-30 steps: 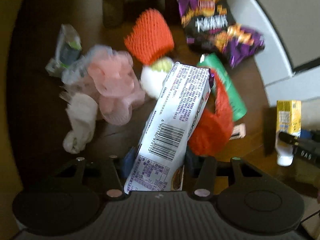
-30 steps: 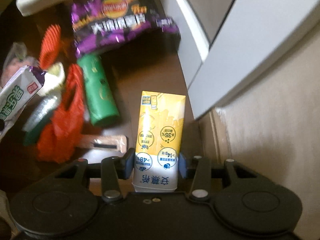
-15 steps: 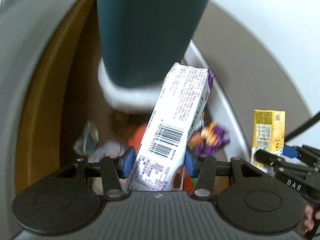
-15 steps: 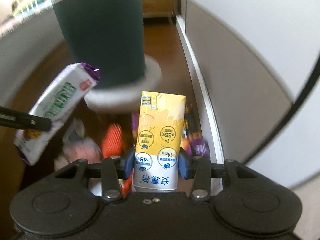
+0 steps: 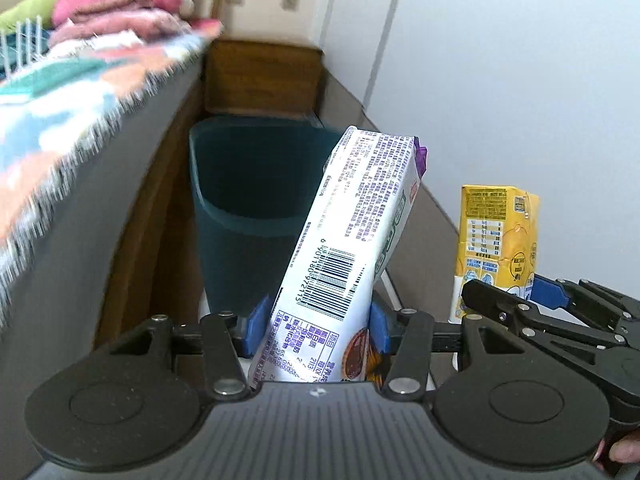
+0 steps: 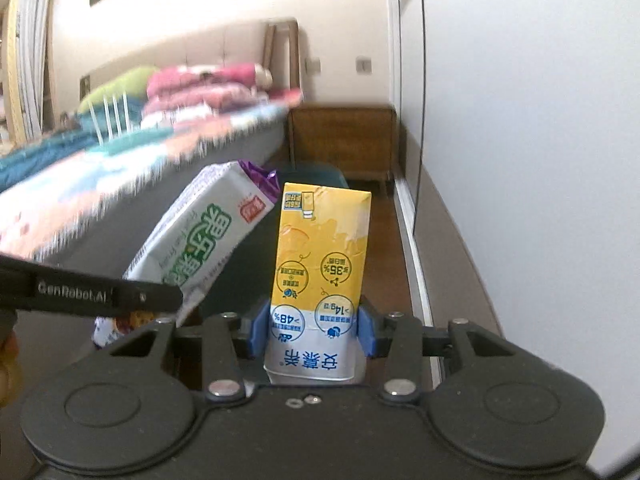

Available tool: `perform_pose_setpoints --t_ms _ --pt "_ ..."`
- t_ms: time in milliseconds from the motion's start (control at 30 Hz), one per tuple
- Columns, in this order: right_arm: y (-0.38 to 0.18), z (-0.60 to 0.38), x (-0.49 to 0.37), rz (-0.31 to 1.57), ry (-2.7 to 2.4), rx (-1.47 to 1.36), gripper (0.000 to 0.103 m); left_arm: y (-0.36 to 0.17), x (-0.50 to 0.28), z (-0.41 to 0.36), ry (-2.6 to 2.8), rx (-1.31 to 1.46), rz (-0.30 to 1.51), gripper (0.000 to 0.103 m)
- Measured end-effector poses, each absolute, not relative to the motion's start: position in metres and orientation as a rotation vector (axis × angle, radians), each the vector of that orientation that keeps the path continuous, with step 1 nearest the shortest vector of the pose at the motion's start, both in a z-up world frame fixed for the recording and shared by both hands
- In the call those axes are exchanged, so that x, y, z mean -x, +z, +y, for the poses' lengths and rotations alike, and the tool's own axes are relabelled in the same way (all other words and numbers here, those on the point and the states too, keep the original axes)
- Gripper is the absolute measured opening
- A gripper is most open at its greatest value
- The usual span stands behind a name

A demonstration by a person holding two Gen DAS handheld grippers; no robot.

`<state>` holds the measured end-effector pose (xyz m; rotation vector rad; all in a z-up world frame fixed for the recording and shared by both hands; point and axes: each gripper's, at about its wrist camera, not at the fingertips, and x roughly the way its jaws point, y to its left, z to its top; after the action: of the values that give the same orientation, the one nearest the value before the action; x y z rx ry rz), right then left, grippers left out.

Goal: Collect trash
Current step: 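Lift both held items over the green wastebasket and open both tools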

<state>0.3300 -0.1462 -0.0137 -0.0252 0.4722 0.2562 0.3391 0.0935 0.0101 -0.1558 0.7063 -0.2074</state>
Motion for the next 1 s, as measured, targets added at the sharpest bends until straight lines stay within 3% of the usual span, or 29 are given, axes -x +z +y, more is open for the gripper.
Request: perform_pose_setpoints --t_ms 367,1000 --pt "0.029 -0.124 -0.429 0.353 0.250 -0.008 0.043 0.055 -0.442 0.108 -0.144 0.219 0.661 0.051" --pt "-0.040 -0.075 -0.492 0.645 0.276 0.214 0.043 -0.023 -0.521 0.092 -0.049 0.079 0.904 0.053"
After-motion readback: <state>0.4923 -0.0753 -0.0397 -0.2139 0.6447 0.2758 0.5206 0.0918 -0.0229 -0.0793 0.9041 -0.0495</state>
